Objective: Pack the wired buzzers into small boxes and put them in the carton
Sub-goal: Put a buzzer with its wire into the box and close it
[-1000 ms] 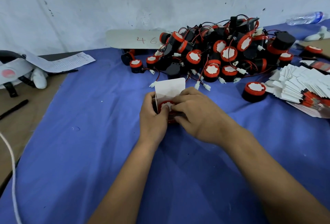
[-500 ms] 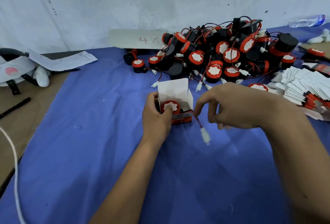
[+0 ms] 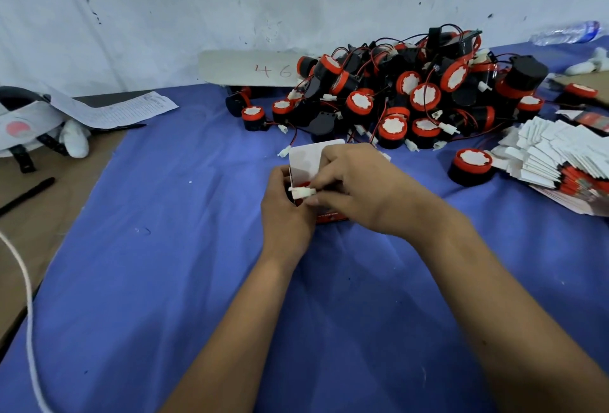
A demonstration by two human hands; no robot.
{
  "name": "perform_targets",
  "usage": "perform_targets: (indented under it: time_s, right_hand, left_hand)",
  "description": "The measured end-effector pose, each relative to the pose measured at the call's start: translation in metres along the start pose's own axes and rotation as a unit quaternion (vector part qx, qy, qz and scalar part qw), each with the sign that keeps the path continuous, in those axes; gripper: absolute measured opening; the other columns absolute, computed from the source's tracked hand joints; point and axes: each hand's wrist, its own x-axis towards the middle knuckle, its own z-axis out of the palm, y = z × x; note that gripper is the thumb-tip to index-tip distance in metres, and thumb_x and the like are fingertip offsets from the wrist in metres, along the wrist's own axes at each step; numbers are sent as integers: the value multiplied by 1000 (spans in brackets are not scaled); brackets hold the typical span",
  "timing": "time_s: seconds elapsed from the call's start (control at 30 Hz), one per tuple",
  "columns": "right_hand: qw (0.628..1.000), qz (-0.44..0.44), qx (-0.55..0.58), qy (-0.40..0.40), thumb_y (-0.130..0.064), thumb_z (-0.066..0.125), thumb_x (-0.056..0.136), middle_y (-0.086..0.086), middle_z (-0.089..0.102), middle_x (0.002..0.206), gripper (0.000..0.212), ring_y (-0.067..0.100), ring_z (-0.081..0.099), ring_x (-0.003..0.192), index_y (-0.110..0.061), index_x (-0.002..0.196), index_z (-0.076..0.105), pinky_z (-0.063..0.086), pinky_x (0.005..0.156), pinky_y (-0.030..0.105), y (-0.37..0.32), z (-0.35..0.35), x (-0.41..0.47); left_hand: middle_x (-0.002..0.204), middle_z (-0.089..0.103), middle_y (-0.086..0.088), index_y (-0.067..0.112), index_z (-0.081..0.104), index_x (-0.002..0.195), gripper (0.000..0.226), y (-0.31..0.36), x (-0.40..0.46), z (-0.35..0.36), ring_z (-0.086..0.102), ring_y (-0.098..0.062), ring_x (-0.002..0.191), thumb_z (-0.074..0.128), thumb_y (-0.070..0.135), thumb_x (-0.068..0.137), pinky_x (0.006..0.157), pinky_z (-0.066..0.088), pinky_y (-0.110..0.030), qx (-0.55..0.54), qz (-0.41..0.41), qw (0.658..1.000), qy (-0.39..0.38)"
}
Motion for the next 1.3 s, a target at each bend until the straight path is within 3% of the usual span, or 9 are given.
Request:
perform_targets:
  time_s: [0.13, 0.27, 0.43, 0.57, 0.7, 0.83, 1.0, 1.13, 1.3]
  right_hand:
    - [996, 22, -26, 82, -15, 70, 93, -7, 56, 78, 7, 14, 50, 76, -12, 97, 75, 45, 72, 32, -2, 12, 2]
    - [992, 60, 14, 109, -2, 63, 91, -3, 62, 85, 42, 22, 61, 83, -23, 127, 59, 54, 72, 38, -6, 21, 1]
    - [979, 107, -8, 171, -7, 63, 94, 7, 70, 91, 34, 23, 62, 83, -19, 125, 63, 56, 70, 41, 4, 20, -1]
    - [970, 133, 67, 192, -9, 66, 96, 6, 68, 76, 22, 23, 70, 68, -18, 115, 59, 61, 66, 43, 15, 19, -5]
    - [966, 136, 124, 183, 0, 64, 96, 5, 68, 65, 22, 12, 72, 57, -17, 103, 52, 63, 62, 44, 24, 16, -9]
    - [961, 133, 148, 191, 0, 67, 93, 3, 69, 61, 23, 13, 71, 55, -16, 94, 51, 63, 56, 41, 26, 16, -9]
    - [969, 132, 74, 195, -6, 76, 87, -4, 65, 76, 20, 16, 69, 63, -15, 84, 58, 59, 54, 40, 27, 18, -7]
    - [975, 136, -2, 178, -3, 71, 79, -2, 62, 69, 15, 19, 61, 67, -13, 79, 60, 55, 60, 43, 26, 18, -8]
    - [971, 157, -89, 156, -12, 67, 86, -2, 66, 79, 8, 22, 60, 79, -19, 86, 63, 53, 61, 38, 13, 21, -6]
  left_hand:
    - [83, 65, 12, 16, 59, 103, 14, -2, 2, 1, 57, -4, 71, 66, 8, 93, 67, 50, -26, 16, 4, 1000, 16]
    - [100, 71, 4, 17, 61, 112, 21, -4, 3, 2, 69, -13, 90, 67, 7, 94, 79, 60, -35, 22, -11, 999, 20]
    - [98, 69, 10, 20, 61, 108, 23, -5, 5, 2, 67, -9, 88, 65, 5, 91, 77, 57, -31, 39, -12, 999, 24]
    - [94, 69, 19, 23, 60, 109, 27, -6, 5, 3, 67, -2, 88, 64, 4, 90, 75, 57, -25, 40, -16, 999, 27]
    - [97, 69, 11, 19, 60, 110, 26, -7, 4, 3, 66, -4, 86, 63, 2, 91, 70, 53, -18, 36, -8, 999, 29]
    - [99, 69, 10, 18, 60, 111, 26, -7, 4, 3, 67, -6, 88, 63, 2, 90, 73, 56, -23, 38, -2, 999, 28]
    - [102, 69, 11, 21, 59, 113, 27, -8, 3, 4, 67, -3, 91, 65, 5, 91, 71, 54, -16, 42, 2, 999, 27]
    - [101, 68, 11, 21, 58, 112, 26, -8, 3, 4, 66, 0, 91, 65, 6, 92, 67, 52, -12, 42, -2, 999, 24]
    - [101, 68, 13, 20, 59, 115, 29, -7, 3, 4, 66, 2, 88, 65, 5, 92, 67, 51, -11, 37, 1, 999, 22]
